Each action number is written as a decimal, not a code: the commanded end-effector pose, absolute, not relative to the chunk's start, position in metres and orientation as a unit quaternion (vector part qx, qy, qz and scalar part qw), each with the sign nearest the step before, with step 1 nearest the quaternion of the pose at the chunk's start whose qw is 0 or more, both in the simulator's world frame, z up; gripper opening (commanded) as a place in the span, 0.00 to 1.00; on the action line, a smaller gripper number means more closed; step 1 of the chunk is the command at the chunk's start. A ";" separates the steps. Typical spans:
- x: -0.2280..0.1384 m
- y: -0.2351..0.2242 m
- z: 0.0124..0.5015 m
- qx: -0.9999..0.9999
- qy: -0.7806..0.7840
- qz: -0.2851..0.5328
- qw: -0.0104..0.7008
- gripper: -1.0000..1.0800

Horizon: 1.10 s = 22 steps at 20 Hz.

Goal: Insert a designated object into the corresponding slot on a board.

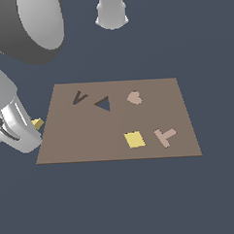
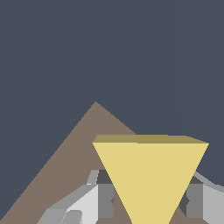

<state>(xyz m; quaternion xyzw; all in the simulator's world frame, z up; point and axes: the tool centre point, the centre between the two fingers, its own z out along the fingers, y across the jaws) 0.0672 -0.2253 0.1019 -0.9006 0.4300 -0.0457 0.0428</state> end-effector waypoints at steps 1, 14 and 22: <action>0.069 -0.231 0.107 -0.898 0.434 -0.050 0.048 0.00; 0.065 -0.218 0.098 -0.888 0.456 -0.039 0.047 0.00; 0.054 -0.188 0.080 -0.855 0.517 -0.014 0.044 0.00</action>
